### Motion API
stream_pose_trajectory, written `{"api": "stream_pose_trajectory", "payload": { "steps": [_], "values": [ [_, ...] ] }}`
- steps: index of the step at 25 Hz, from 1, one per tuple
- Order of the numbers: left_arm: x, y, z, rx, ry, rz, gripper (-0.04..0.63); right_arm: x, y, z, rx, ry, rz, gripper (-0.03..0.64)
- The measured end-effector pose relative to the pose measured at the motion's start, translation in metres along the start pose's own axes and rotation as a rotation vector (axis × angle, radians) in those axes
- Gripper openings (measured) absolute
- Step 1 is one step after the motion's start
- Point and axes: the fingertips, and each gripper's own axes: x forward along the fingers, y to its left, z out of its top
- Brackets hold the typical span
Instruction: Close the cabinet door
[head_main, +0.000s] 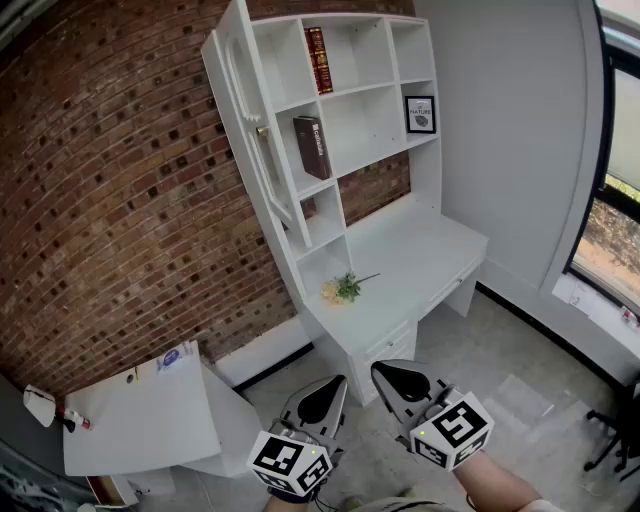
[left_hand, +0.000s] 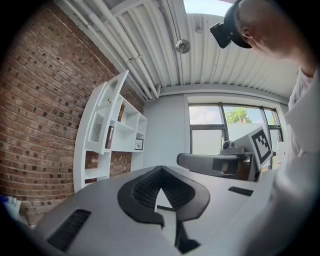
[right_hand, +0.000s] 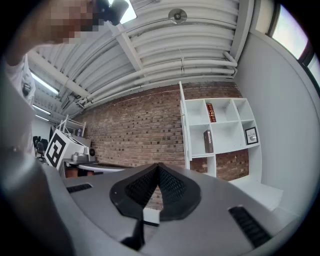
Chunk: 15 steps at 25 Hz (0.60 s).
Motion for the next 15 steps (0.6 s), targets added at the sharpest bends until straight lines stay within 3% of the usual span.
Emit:
{"api": "stream_pose_trajectory", "payload": {
  "steps": [15],
  "values": [
    [0.006, -0.019, 0.005, -0.001, -0.005, 0.035, 0.011, -0.022, -0.009, 0.006, 0.034, -0.034, 0.047, 0.018]
  ]
}}
